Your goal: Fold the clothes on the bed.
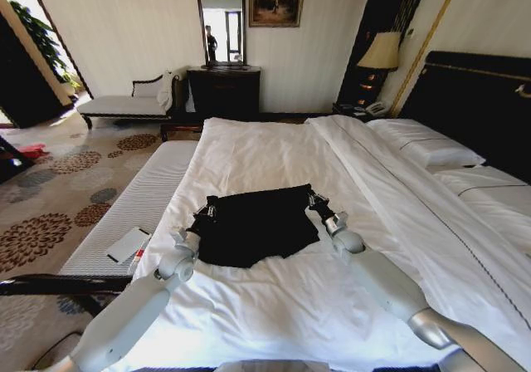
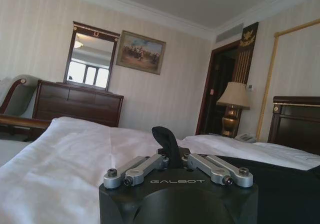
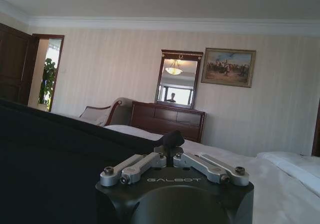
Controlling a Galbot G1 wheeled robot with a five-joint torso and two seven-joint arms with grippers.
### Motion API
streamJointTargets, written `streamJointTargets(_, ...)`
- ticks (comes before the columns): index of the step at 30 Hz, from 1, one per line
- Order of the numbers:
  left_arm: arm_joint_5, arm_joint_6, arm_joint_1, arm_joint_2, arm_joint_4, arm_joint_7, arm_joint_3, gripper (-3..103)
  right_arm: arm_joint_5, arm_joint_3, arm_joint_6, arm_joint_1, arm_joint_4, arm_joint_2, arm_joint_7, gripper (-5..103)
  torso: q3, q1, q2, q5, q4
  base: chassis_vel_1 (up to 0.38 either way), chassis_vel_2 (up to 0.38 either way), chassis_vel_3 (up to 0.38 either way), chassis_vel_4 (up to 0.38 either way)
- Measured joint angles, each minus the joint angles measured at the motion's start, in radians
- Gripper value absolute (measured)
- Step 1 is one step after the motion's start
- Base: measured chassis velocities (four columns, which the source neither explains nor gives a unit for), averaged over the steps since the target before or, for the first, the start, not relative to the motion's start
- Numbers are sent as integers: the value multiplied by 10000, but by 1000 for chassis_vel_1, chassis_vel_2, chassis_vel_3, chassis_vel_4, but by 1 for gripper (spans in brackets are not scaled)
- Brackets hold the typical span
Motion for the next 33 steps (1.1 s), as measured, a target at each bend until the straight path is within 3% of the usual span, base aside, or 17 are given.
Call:
streamJointTargets(1, 123, -35, 237, -17, -105, 52, -80, 4, -112, 290, 44, -489, 231, -20, 0, 1, 0, 1, 0, 0, -15, 0, 0, 0, 0)
streamJointTargets(3, 216, -63, 460, -49, -173, 92, -181, 4, -211, 444, 115, -768, 346, -21, 0, 1, 0, 1, 0, -2, -15, 0, 0, 0, 0)
streamJointTargets(7, 756, -262, 1549, -225, -286, 303, -633, 4, -714, 703, 465, -1504, 464, 41, -27, 1, 0, 1, 0, 0, -2, 0, 0, 0, 0)
streamJointTargets(17, 1764, -606, 3399, -789, -572, 319, -955, 4, -1135, 743, 638, -1944, 622, 129, 53, 1, 1, 2, 0, -1, -4, 0, 0, 0, 0)
streamJointTargets(23, 2094, -675, 3851, -889, -578, 231, -981, 2, -1309, 722, 637, -2112, 682, 95, 155, 1, 0, 1, 1, -3, -3, 0, 0, 0, 0)
streamJointTargets(27, 2318, -684, 3957, -890, -553, -19, -968, 22, -1443, 809, 522, -2445, 876, -7, 232, -2, 1, 2, 0, 0, -5, 0, 0, 0, 0)
streamJointTargets(28, 2384, -684, 3988, -883, -572, -41, -972, 27, -1432, 883, 424, -2550, 972, -36, 248, 3, 2, 3, 0, 1, -5, 0, 0, 0, 0)
streamJointTargets(30, 2427, -684, 4008, -884, -603, -41, -985, 27, -1376, 944, 316, -2621, 1055, -58, 275, 9, 2, 3, 0, 0, -3, 0, 0, 0, 0)
streamJointTargets(33, 2545, -683, 4124, -905, -881, -59, -1120, 44, -830, 1272, -290, -2957, 1560, -192, 532, 25, 2, 3, 0, -1, -5, 0, 0, 0, 0)
